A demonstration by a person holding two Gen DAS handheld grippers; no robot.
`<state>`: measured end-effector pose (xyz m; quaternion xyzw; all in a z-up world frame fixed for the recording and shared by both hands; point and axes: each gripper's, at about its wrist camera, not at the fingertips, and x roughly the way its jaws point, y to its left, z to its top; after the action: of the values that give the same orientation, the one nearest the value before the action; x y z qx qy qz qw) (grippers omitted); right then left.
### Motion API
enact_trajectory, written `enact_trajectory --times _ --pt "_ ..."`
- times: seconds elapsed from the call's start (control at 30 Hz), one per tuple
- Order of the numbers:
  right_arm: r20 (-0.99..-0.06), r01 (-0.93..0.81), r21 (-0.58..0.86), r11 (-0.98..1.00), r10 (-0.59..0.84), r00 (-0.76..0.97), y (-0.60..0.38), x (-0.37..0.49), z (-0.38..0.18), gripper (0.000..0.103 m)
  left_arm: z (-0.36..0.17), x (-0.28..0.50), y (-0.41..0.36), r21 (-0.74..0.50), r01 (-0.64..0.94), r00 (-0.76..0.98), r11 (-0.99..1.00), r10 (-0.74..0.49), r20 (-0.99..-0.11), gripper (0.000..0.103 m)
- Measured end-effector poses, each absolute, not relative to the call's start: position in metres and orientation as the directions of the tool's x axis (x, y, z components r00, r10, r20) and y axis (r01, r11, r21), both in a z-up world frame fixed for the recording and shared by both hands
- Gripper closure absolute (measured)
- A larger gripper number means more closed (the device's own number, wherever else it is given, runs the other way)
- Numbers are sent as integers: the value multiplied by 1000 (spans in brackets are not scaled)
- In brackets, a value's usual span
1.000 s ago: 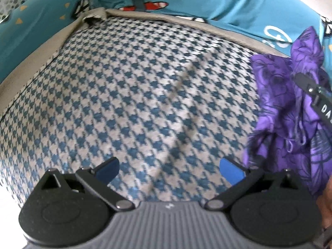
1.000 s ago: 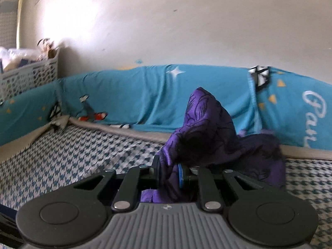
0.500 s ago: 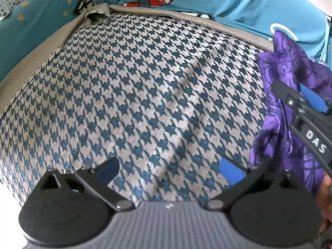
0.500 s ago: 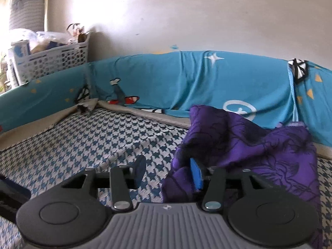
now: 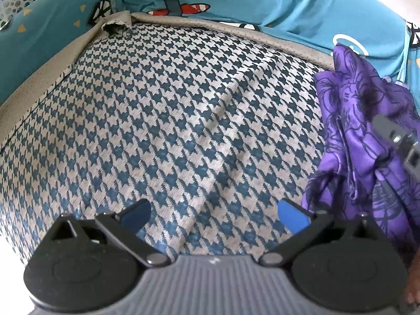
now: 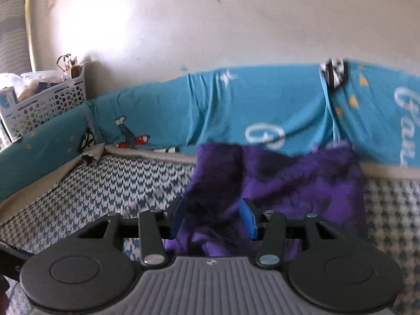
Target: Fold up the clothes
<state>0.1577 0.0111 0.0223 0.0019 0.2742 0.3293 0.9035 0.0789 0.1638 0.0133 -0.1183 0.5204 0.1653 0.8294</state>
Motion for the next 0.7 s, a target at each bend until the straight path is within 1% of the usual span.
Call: enact_trajectory --times 0.03,0.1,0.17,0.27,0.43,0.7 --pt "-504 -602 186 777 601 620 14 157 18 68 13 79 163 -23 -397 402 917 151 -903 0" --pt "-519 -629 182 756 617 592 20 153 10 70 12 80 162 -20 -397 398 918 152 -905 0" --pt "-532 -676 144 723 633 563 29 144 3 69 12 81 162 -21 -397 396 917 151 -906 0" --pt "-548 -706 67 705 618 564 39 136 -6 67 11 81 163 -18 -401 393 916 154 -907 0" --pt "-561 -704 80 706 615 554 37 139 -9 67 10 82 165 -25 -403 390 915 148 -909 0" --pt "-554 -689 75 721 605 573 20 129 7 66 15 82 158 -14 -384 409 923 156 -899 0"
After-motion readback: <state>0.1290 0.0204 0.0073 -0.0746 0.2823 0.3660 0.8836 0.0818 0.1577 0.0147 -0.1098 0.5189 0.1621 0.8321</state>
